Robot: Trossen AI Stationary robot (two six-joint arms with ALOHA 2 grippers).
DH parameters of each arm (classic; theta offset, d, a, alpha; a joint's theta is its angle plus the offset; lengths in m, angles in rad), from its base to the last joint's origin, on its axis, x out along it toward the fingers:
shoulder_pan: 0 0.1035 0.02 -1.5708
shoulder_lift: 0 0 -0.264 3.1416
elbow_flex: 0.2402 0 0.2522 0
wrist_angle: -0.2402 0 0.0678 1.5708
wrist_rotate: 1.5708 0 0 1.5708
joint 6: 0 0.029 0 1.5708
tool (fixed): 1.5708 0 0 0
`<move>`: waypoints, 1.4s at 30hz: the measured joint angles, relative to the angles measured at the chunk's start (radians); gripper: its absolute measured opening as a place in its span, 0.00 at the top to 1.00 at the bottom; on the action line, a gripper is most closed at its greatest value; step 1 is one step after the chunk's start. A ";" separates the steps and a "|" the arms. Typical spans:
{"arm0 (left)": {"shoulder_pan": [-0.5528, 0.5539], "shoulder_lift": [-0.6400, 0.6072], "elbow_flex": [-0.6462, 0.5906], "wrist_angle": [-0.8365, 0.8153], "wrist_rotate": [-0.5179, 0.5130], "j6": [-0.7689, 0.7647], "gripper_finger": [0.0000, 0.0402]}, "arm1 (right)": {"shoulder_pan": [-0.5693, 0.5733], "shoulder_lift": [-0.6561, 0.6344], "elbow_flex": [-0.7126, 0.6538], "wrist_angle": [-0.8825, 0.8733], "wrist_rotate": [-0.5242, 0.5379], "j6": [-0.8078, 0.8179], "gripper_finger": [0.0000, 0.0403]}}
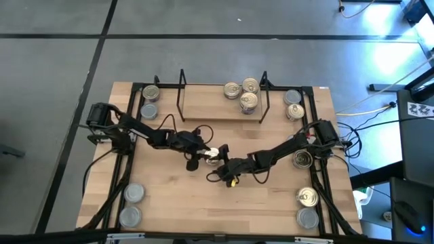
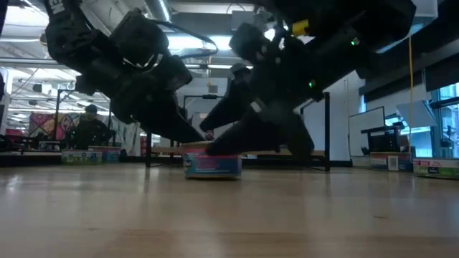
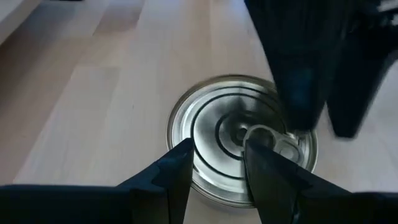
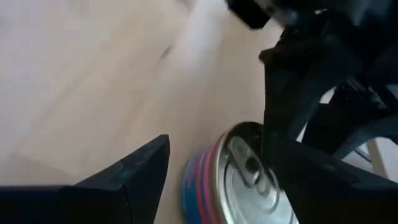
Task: Stack canned seafood by type on shelf
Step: Stack the blue and pink tuna can on top of the blue and pink tuna can on the shelf
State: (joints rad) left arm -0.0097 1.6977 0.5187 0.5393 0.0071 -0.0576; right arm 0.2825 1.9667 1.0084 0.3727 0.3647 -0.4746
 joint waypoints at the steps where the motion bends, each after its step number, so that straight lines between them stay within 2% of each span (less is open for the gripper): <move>1: 0.005 0.008 -0.001 0.011 0.008 -0.011 0.64 | 0.000 0.000 0.005 -0.042 0.015 -0.005 0.31; 7: 0.032 0.013 -0.002 0.031 0.030 -0.047 0.64 | 0.007 0.001 0.040 -0.195 0.081 -0.014 0.31; 14: 0.055 0.016 -0.005 0.043 0.055 -0.070 0.64 | 0.034 0.001 0.045 -0.220 0.223 -0.144 0.31; 22: 0.065 0.017 -0.006 0.048 0.075 -0.083 0.64 | 0.031 0.003 0.045 -0.288 0.235 -0.198 0.31; 29: 0.065 0.018 -0.007 0.052 0.075 -0.090 0.64 | 0.033 0.068 0.048 -0.167 0.334 -0.323 0.31; 33: 0.065 0.018 -0.007 0.052 0.077 -0.094 0.64 | 0.023 0.078 0.048 -0.137 0.323 -0.371 0.31; 36: 0.065 0.018 -0.007 0.053 0.076 -0.096 0.64 | 0.019 0.079 0.048 -0.136 0.322 -0.370 0.36; 40: 0.066 0.017 -0.009 0.062 0.068 -0.098 0.64 | 0.014 0.080 0.047 -0.143 0.284 -0.350 0.53; 42: 0.066 0.017 -0.008 0.063 0.064 -0.099 0.64 | 0.014 0.081 0.047 -0.146 0.287 -0.332 0.53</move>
State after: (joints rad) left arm 0.0563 1.7149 0.5102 0.6019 0.0715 -0.1561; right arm 0.2966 2.0476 1.0554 0.2268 0.6517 -0.8063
